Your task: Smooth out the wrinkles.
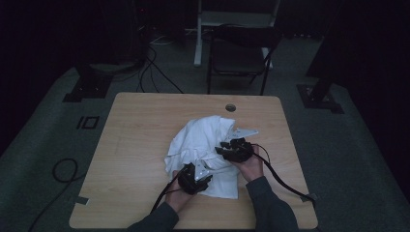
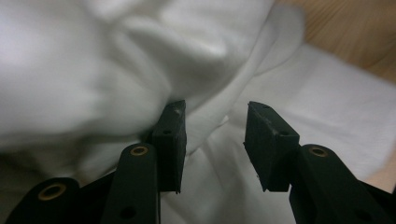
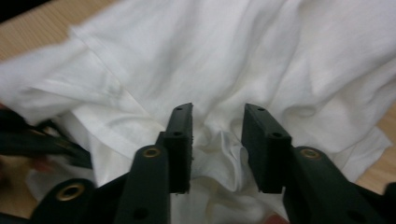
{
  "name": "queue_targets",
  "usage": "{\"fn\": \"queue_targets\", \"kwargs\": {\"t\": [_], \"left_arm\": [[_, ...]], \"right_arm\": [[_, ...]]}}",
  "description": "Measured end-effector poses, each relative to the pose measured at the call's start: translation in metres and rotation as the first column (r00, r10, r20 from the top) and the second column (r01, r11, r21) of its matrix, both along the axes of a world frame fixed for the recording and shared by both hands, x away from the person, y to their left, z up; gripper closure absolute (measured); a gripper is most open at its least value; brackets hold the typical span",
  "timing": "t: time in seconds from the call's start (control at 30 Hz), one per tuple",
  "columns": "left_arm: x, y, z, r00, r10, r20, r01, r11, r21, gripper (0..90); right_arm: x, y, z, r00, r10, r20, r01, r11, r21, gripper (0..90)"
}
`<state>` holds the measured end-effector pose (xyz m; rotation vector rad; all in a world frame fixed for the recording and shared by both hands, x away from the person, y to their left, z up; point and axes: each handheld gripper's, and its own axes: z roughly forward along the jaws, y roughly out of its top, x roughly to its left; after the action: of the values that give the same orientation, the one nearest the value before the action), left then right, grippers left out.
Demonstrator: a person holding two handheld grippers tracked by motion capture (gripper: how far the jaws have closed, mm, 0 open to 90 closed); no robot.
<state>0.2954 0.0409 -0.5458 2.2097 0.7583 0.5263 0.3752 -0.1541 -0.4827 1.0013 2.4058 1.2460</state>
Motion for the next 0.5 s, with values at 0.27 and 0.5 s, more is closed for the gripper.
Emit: {"fn": "queue_targets", "kwargs": {"t": [0.27,0.5], "left_arm": [[0.005,-0.003,-0.008,0.9999,0.015,-0.008,-0.015,0.9997,0.019,63.1],[0.013,0.004,-0.012,0.9965,0.061,-0.057,-0.064,0.9967,-0.05,79.0]], "right_arm": [[-0.002,0.017,0.012,0.9985,0.035,0.042,-0.035,0.999,-0.005,48.4],[0.004,0.022,-0.004,0.9993,0.029,-0.024,-0.031,0.998,-0.057,87.5]]}}
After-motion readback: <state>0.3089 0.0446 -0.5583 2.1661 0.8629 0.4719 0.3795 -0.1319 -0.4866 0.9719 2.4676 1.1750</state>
